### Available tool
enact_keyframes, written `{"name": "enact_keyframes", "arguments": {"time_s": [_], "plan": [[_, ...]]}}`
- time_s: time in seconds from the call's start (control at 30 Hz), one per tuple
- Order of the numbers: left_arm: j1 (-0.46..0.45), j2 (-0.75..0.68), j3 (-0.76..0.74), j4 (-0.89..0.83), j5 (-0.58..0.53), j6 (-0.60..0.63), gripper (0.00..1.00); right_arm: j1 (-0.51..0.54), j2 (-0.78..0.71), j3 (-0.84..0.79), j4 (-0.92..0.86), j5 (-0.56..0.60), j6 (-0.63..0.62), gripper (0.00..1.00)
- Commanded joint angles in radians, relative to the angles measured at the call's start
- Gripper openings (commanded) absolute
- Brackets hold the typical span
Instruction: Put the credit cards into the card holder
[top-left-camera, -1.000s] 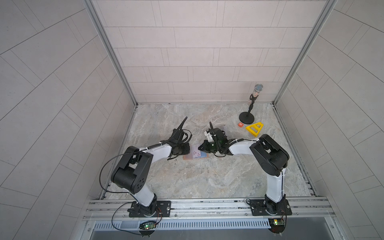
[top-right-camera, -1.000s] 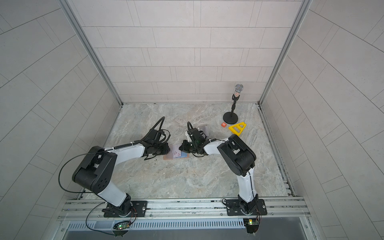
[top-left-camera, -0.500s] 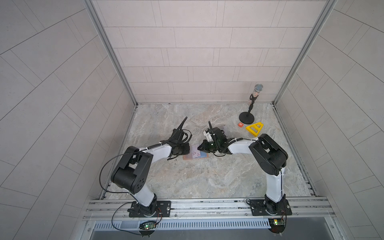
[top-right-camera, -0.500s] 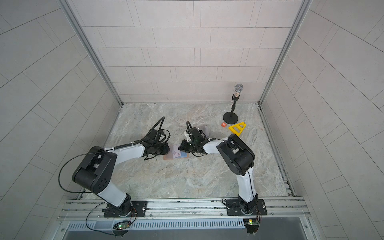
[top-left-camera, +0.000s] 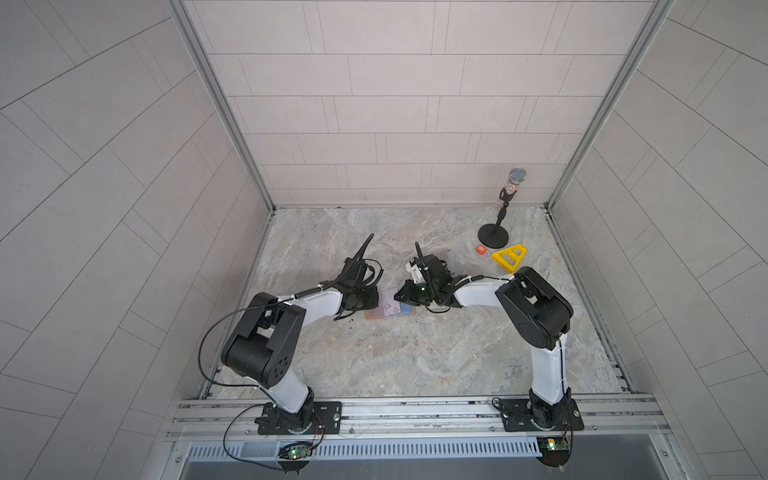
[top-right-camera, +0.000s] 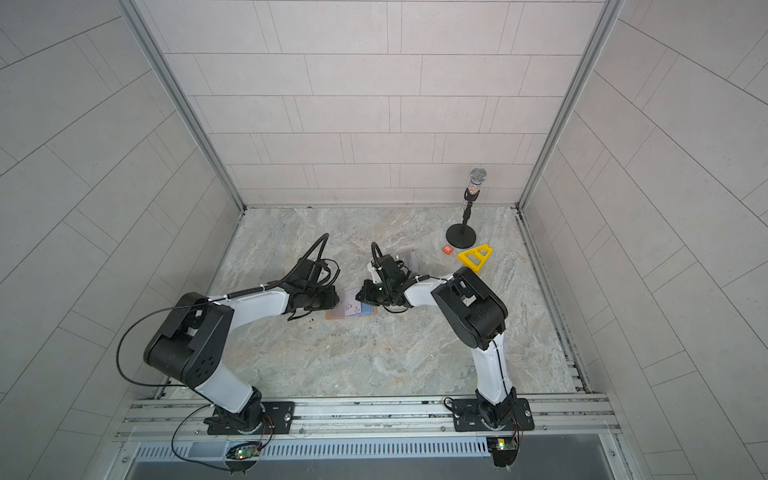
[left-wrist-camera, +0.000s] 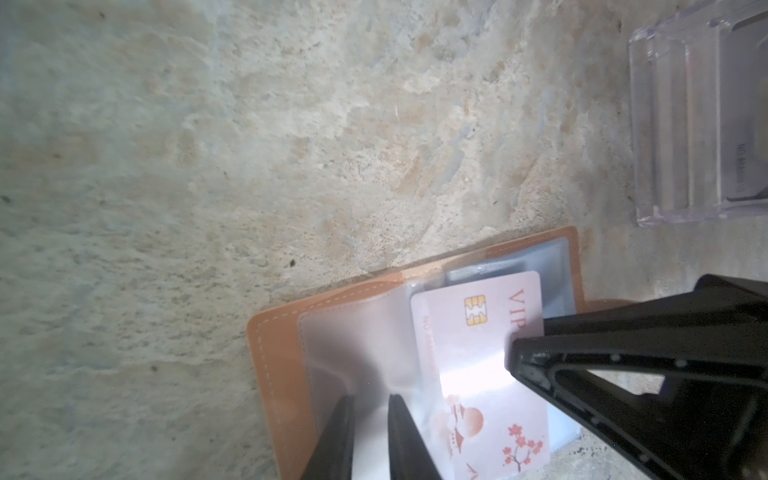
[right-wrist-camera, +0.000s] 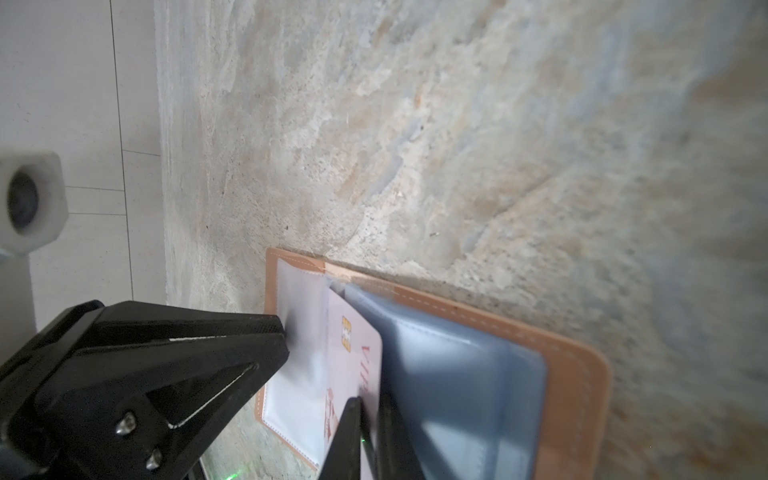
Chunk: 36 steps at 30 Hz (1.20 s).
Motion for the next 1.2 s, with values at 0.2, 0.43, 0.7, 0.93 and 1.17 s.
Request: {"name": "enact_keyframes", "arguments": {"time_s": [0.2, 0.43, 0.7, 0.93, 1.17], "plan": [[0.004, -0.016, -0.040, -0.091, -0.012, 0.014, 0.25, 0.019, 0.018, -0.009, -0.159, 0.082, -0.033, 0.24], [0.005, -0.014, -0.045, -0.088, -0.007, 0.016, 0.26, 0.038, 0.025, 0.001, -0.155, 0.088, -0.025, 0.16], [0.005, -0.006, -0.053, -0.079, -0.005, 0.014, 0.24, 0.052, 0.022, -0.036, -0.070, 0.103, 0.045, 0.02], [0.004, -0.007, -0.058, -0.077, -0.010, 0.016, 0.24, 0.056, 0.024, -0.051, -0.032, 0.102, 0.070, 0.06], [0.004, -0.008, -0.056, -0.083, -0.006, 0.022, 0.24, 0.060, -0.026, -0.049, -0.102, 0.157, 0.018, 0.30]]}}
